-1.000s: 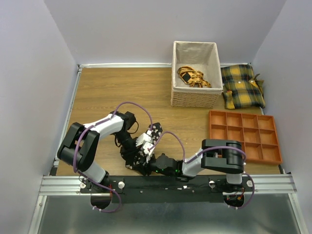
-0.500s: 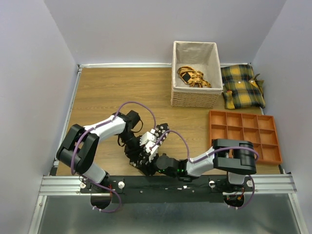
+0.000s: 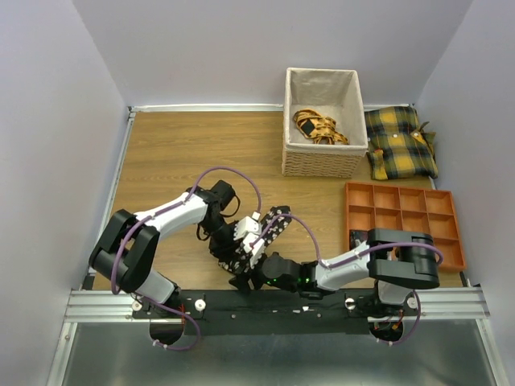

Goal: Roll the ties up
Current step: Roll the tie at the center of the board.

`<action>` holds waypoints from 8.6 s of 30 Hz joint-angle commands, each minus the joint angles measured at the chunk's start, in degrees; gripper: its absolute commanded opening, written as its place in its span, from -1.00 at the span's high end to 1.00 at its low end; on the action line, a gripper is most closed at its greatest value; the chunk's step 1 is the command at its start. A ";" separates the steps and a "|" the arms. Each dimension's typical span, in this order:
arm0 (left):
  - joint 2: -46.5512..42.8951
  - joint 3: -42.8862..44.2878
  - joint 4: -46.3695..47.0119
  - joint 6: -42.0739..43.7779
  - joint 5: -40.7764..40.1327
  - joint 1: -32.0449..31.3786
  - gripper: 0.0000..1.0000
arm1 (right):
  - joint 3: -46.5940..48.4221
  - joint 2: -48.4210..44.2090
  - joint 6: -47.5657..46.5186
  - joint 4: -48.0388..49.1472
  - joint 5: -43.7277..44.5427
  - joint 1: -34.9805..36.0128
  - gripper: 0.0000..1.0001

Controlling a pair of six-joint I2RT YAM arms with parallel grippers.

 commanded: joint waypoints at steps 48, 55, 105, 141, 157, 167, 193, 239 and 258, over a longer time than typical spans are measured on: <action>-6.67 -0.70 -6.60 7.04 5.23 -6.20 0.06 | -0.10 2.64 44.28 -22.44 17.10 -5.53 0.39; -7.21 -1.32 -7.48 9.51 6.28 -6.20 0.03 | -3.71 2.02 53.34 -26.31 17.54 -5.80 0.52; -7.55 -4.92 12.02 -7.89 -6.19 -6.64 -0.24 | 0.43 3.60 49.64 -9.08 4.35 -4.92 0.58; -9.75 -6.86 16.60 -15.98 -13.76 -6.55 -0.44 | 7.64 5.98 65.29 -19.89 11.39 -6.24 0.55; -8.51 -6.33 18.62 -18.62 -15.35 -6.56 -0.12 | 11.68 7.12 61.43 -22.79 9.72 -7.12 0.55; -13.44 -9.58 20.56 -15.98 -15.60 -6.64 0.16 | 11.23 4.05 56.27 -27.61 9.28 -7.12 0.51; -16.34 -12.48 20.82 -13.17 -17.01 -6.55 0.19 | 6.67 -12.93 39.63 -36.79 3.41 -7.03 0.10; -20.74 -14.06 18.62 -12.11 -17.45 -6.29 0.17 | 36.03 7.39 13.09 -71.50 -1.87 -36.82 -0.22; -20.83 -14.06 18.19 -12.03 -17.62 -6.29 0.17 | 33.12 11.43 13.18 -71.75 -2.32 -38.76 -0.21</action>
